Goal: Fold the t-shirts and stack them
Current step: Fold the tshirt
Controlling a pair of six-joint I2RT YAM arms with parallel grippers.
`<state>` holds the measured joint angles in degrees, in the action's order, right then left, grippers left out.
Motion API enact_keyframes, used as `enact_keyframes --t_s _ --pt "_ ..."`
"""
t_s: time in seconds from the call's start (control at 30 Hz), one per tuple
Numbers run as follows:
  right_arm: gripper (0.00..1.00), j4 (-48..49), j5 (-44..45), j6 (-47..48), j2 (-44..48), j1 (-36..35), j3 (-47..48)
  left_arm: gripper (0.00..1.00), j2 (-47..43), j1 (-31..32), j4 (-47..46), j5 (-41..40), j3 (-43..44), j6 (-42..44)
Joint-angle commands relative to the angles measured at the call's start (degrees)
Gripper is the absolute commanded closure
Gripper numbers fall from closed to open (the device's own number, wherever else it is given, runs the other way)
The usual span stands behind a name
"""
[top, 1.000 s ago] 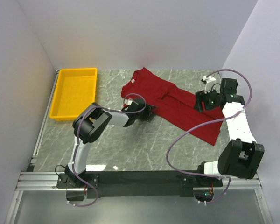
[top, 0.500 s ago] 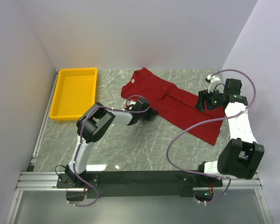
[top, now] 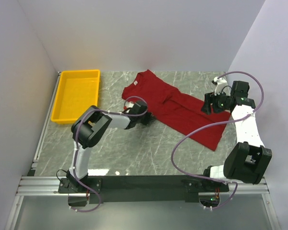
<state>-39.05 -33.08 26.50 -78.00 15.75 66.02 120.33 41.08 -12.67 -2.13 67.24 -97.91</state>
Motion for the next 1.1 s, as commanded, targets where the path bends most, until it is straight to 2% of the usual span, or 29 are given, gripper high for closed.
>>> enact_keyframes --t_s 0.0,0.23,0.43,0.7,0.73,0.83,0.87,0.97,1.07 --pt "0.27 0.20 -1.46 0.31 1.88 0.60 1.04 0.99 -1.68 -3.54 11.70 0.19 -6.06 8.95" --pt "0.27 0.46 -2.34 0.39 1.79 0.60 0.34 0.99 -3.26 -9.17 14.77 6.25 -10.02 22.64" --pt "0.27 -1.81 -2.95 4.07 1.18 0.60 -0.36 0.99 -4.93 -14.79 19.25 6.62 -12.22 33.72" --pt "0.27 -5.07 -3.92 9.62 0.04 0.51 -2.03 0.96 -6.25 -21.22 27.25 7.05 -8.71 47.89" --pt "0.27 -5.77 -4.10 10.49 -0.22 0.51 -2.12 0.94 -6.34 -21.39 27.95 7.84 -7.66 50.33" --pt "0.27 -6.39 -4.01 11.81 -0.49 0.51 -2.47 0.75 -8.18 -21.39 27.35 11.44 -7.39 53.77" --pt "0.27 -6.48 -3.92 12.08 -0.40 0.51 -2.56 0.61 -10.01 -21.39 26.21 12.58 -7.74 54.40" --pt "0.27 -6.74 -4.01 12.96 -0.49 0.51 -2.82 0.47 -13.71 -21.30 25.50 17.59 -9.23 56.16" --pt "0.27 -7.44 -4.10 14.27 -0.93 0.42 -2.74 0.42 -18.63 -21.04 25.41 21.64 -12.30 57.21"
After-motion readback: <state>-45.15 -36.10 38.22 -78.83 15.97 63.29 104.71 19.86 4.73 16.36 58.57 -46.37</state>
